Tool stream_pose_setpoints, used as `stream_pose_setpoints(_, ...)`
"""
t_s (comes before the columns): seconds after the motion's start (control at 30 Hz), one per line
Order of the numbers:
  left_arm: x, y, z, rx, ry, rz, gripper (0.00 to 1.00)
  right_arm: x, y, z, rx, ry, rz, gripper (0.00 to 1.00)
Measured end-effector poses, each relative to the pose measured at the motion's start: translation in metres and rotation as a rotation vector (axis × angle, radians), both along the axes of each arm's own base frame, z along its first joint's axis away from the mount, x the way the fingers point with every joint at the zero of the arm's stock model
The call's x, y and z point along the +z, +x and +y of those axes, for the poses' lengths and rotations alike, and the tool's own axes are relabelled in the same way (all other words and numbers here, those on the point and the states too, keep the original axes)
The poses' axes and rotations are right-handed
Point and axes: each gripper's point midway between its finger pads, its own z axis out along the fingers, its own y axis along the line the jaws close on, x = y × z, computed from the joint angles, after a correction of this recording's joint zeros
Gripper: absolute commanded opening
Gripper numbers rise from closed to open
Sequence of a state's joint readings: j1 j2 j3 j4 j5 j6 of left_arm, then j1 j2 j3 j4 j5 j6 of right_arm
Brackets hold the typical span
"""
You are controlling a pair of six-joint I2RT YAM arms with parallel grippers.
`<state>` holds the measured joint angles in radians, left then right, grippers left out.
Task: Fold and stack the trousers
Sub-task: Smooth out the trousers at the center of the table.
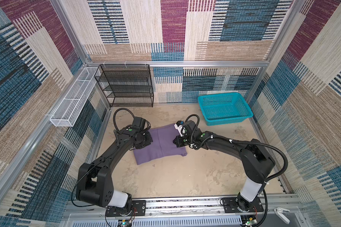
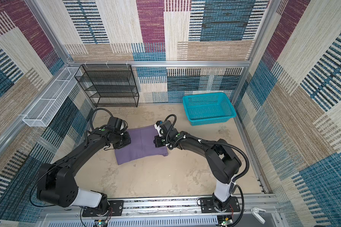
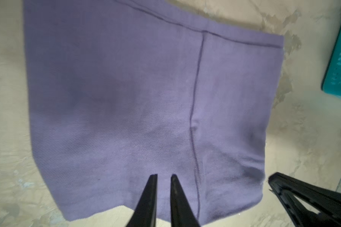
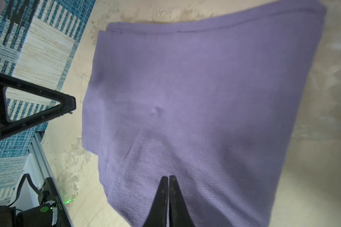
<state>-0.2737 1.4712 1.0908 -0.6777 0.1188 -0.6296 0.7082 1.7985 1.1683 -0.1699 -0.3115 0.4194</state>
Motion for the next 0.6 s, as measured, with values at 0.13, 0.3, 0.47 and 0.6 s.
stream_pose_setpoints(0.13, -0.019, -0.008, -0.007, -0.018, -0.008, 0.035, 0.16, -0.033, -0.008, -0.01, -0.012, -0.031, 0.065, 0.06)
stream_pose_setpoints(0.3, -0.058, -0.036, 0.004, 0.004, 0.02, 0.146, 0.12, -0.067, -0.017, -0.033, -0.057, -0.058, 0.121, 0.03)
stream_pose_setpoints(0.47, -0.077, -0.046, 0.024, 0.06, 0.033, 0.207, 0.1, -0.073, -0.018, -0.049, -0.092, -0.027, 0.09, 0.02)
stream_pose_setpoints(0.6, -0.076, -0.041, 0.032, 0.074, 0.037, 0.203, 0.1, -0.073, -0.019, -0.068, -0.141, -0.035, 0.063, 0.0)
